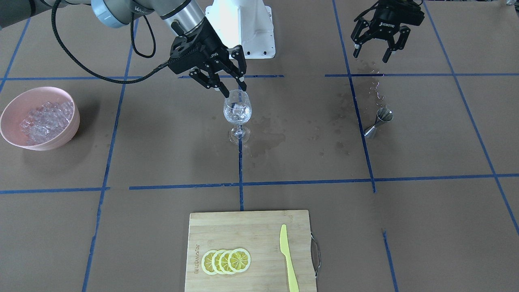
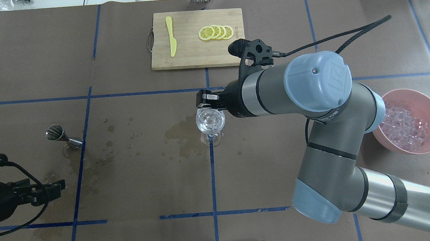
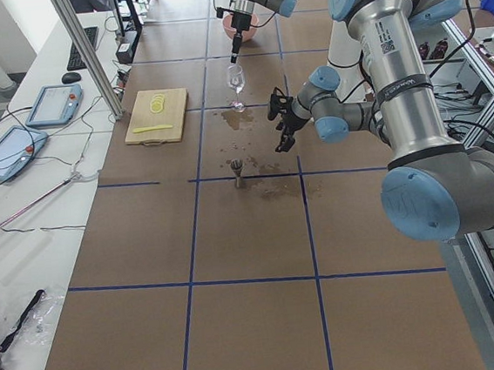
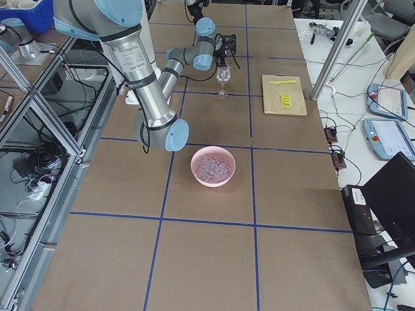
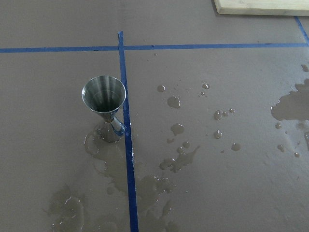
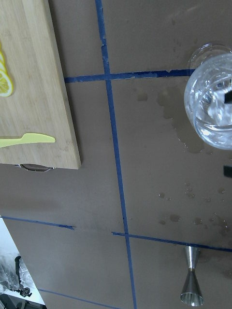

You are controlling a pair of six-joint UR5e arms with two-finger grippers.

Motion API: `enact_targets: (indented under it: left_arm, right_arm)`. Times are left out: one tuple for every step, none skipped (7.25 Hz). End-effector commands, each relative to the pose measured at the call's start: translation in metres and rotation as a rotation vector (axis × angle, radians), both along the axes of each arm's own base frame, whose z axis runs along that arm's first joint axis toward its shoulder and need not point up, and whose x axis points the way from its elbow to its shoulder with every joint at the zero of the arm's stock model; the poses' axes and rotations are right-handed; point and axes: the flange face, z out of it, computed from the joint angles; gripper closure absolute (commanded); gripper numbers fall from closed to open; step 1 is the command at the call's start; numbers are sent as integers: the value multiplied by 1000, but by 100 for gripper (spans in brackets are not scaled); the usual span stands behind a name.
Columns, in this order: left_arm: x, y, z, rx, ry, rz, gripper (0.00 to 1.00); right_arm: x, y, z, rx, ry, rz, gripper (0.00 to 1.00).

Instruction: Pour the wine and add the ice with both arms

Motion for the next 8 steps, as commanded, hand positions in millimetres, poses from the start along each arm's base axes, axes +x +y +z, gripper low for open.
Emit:
enact_targets:
  left_arm:
    - [-29, -15, -21, 14, -35, 35, 0]
    - [-45, -30, -36, 26, -53, 52, 0]
    - [-55, -44, -42, 42, -73, 68, 0]
    - [-71, -63, -50, 60, -101, 89, 0]
    - [-87, -82, -61, 82, -126, 98, 0]
    - [-98, -103, -75, 107, -174, 113, 0]
    - [-106, -124, -93, 132, -224, 112, 0]
    - [-110, -146, -109, 131, -240, 131, 0]
  right_arm:
    - [0, 0, 0, -1, 5, 0, 0]
    - [5, -2, 0, 2, 4, 0, 0]
    - [15, -9, 3, -8, 27, 6, 0]
    - [27, -10, 3, -6, 66, 6, 0]
    - [39, -11, 5, 12, 121, 4, 0]
    - [48, -18, 10, 34, 180, 3, 0]
    - [58, -31, 19, 54, 236, 7, 0]
    - [76, -48, 33, 54, 296, -11, 0]
